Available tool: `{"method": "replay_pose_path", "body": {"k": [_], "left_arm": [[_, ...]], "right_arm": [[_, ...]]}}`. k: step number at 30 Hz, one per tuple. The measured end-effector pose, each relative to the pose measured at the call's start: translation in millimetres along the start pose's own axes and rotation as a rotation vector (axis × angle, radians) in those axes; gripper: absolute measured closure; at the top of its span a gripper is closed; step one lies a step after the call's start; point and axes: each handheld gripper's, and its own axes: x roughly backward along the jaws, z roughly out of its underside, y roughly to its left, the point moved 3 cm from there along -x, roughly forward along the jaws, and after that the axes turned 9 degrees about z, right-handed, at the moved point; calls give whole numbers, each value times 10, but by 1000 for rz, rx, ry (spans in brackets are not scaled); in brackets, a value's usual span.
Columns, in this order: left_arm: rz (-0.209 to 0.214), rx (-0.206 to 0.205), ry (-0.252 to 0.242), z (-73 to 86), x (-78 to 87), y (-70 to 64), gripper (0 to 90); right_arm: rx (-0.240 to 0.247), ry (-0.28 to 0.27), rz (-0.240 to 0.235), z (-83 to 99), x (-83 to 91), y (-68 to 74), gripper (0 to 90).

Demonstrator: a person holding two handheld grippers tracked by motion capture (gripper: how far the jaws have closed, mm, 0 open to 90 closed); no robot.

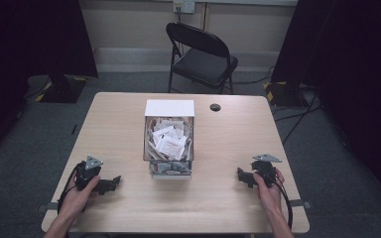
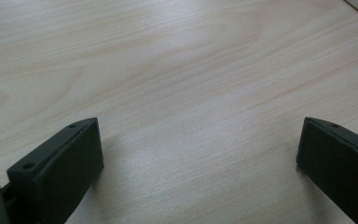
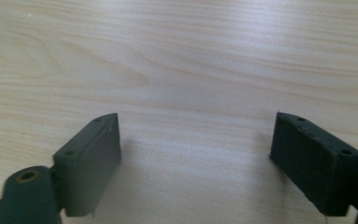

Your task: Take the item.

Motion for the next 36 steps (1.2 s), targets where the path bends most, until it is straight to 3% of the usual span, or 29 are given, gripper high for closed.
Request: {"method": "replay_pose_path", "body": {"k": [4, 5, 7, 9, 11, 12, 16, 18, 22, 27, 36], "left_arm": [[2, 3, -5, 1, 0, 1, 0], [1, 0, -4, 0, 0, 3, 0], [3, 1, -4, 0, 0, 2, 0], [9, -2, -6, -6, -8, 7, 0], [10, -8, -1, -8, -5, 15, 0], [10, -8, -1, -8, -5, 15, 0], [11, -7, -3, -12, -10, 17, 0], [11, -2, -10, -20, -23, 20, 0], [10, -13, -1, -30, -27, 36, 0], [8, -13, -2, -31, -27, 36, 0], [10, -11, -4, -31, -29, 35, 0]], "right_arm": [[-12, -8, -10, -7, 26, 6, 176], [-13, -13, -49, -9, 55, 40, 171], [-7, -18, -50, -11, 74, 62, 173], [36, -41, -84, -29, 150, 151, 173], [52, -53, -87, -45, 195, 200, 190], [52, -53, -87, -45, 195, 200, 190], [62, -96, -159, -67, 325, 319, 199], [104, -109, -199, -72, 386, 391, 202], [160, -138, -221, -73, 441, 502, 229], [160, -162, -265, -94, 501, 579, 229], [208, -189, -374, -154, 698, 836, 266]]}}
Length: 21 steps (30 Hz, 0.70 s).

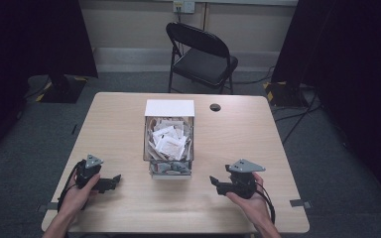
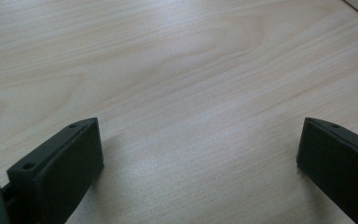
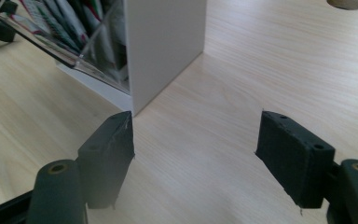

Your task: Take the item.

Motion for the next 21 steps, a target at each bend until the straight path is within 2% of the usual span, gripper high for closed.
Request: {"method": "replay_pose_path", "body": {"k": [6, 8, 14, 21], "left_arm": [[-7, 2, 2, 3, 6, -7, 1], [-8, -2, 7, 5, 12, -6, 1], [-7, -2, 6, 5, 11, -5, 0], [-6, -2, 7, 5, 11, -5, 0]], "right_arm": [[25, -11, -32, -43, 14, 89, 272], [58, -14, -40, -70, 40, 131, 294], [72, -34, -112, -141, 58, 264, 339], [96, -36, -156, -187, 50, 382, 377]]}}
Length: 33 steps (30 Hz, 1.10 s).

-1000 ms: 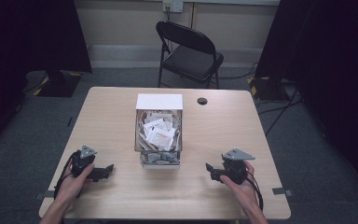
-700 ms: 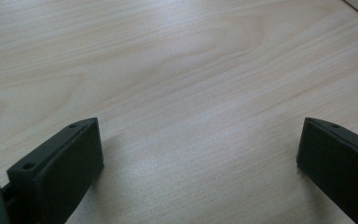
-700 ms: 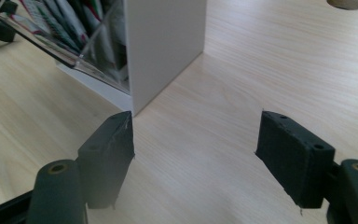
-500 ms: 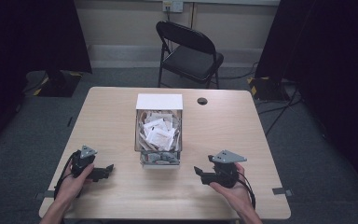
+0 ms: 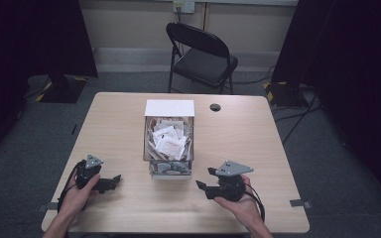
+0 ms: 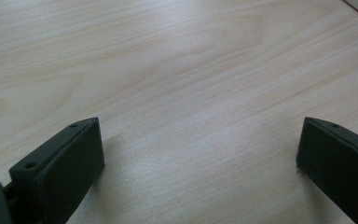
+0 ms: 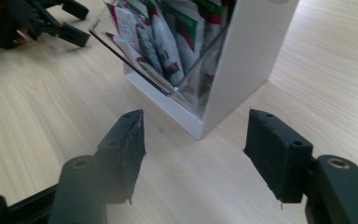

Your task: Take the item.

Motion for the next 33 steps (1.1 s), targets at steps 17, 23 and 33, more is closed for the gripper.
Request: {"method": "replay_pose_path", "body": {"k": [17, 23, 33], "left_arm": [[0, 0, 0, 0, 0, 0, 0], [-1, 0, 0, 0, 0, 0, 0], [0, 0, 0, 0, 0, 0, 0]], "right_arm": [[48, -38, -88, -167, -98, 242, 489], [59, -75, -103, -256, -188, 298, 575], [55, -82, -125, -319, -309, 286, 625]]}}
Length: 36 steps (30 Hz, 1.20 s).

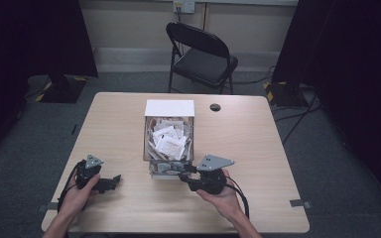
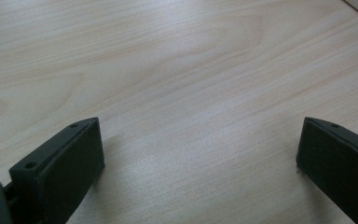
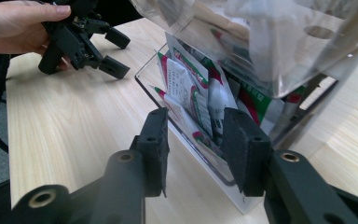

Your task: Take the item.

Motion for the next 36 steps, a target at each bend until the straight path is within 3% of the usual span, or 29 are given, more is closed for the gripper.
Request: {"method": "replay_pose_path", "body": {"k": [8, 16, 20, 29, 36], "left_arm": [[-1, -1, 0, 0, 0, 1, 0], [-1, -1, 0, 0, 0, 1, 0], [-1, -1, 0, 0, 0, 1, 0], [7, 2, -4, -1, -6, -1, 0], [7, 2, -4, -1, -5, -1, 0]], "right_arm": [[8, -5, -8, 7, -92, -2, 663], [6, 18, 21, 27, -153, -51, 730], [2, 24, 8, 36, -161, -64, 782], [1, 36, -9, 43, -224, -72, 781], [13, 43, -18, 43, -228, -87, 872]]}}
